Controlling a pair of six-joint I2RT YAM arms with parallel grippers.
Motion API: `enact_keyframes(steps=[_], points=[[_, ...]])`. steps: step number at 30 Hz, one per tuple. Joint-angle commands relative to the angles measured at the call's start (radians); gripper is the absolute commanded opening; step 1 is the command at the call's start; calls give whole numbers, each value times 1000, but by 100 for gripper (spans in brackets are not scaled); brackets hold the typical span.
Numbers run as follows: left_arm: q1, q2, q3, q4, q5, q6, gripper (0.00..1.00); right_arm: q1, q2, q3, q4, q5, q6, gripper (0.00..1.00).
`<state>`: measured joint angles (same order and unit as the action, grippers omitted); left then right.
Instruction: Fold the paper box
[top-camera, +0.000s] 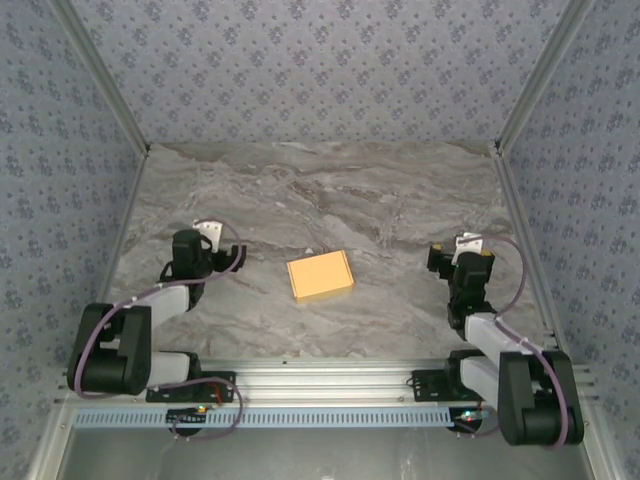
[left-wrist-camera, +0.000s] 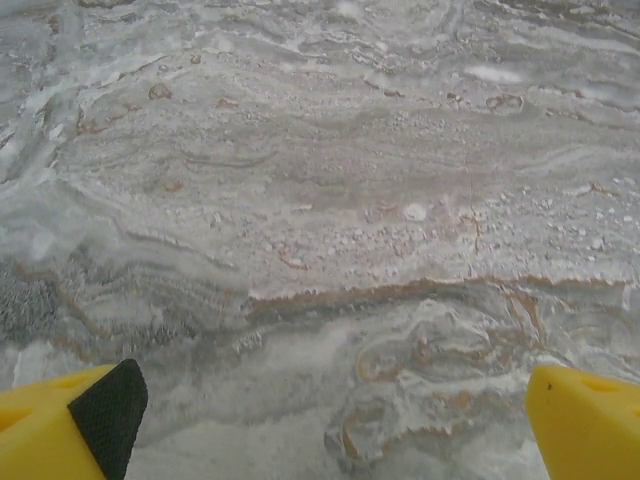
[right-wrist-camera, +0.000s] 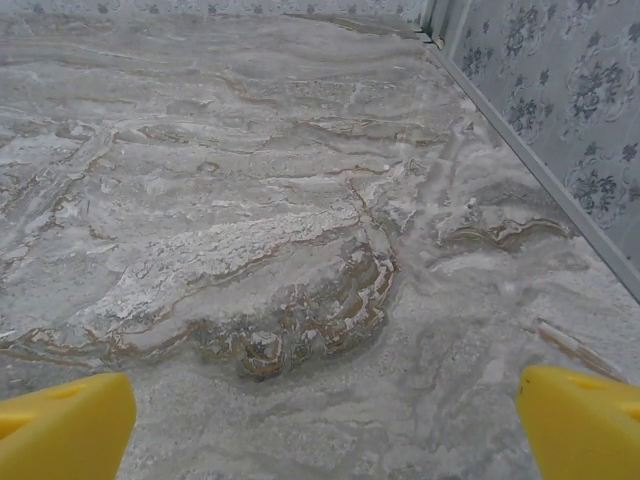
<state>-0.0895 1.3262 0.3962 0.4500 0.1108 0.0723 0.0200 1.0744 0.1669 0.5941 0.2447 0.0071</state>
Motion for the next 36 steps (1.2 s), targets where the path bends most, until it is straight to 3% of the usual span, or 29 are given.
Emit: enact_keyframes(steps=[1,3,6,8,9,11,21,24,26,28,29,31,36], points=[[19,60,82,61,83,76,99,-9,113,17,245,-21,27,100],[35,96,61,164,76,87,99,-7,197,60,291,-45,-4,100],[151,137,49,239,239,6,99,-14,326,85,357,-46,-7,100],[189,160,74,220,276,-27,99,-18,463,71,531,-87,-24,100],[189,174,84,222,279,-32,99,-9,480,85,536,-107,-43,100],[189,175,88,215,276,-32,99,-12,424,141,340,-135,-51,100],[172,166,63,250,200,-36,99,-38,444,175,302,-174,-33,100],[111,137,-43,401,51,-17,99,-46,443,175,301,-149,-10,100],[113,233,-86,611,38,-38,99,-46,443,175,302,-157,-15,100],[119,186,-10,381,50,-28,99,-43,443,176,300,-172,-25,100],[141,212,-22,451,60,-61,99,-40,444,182,291,-173,-29,100],[152,204,6,379,70,-65,99,-40,446,202,254,-170,-29,100],[150,205,-4,397,73,-63,99,-45,449,218,228,-176,-24,100]])
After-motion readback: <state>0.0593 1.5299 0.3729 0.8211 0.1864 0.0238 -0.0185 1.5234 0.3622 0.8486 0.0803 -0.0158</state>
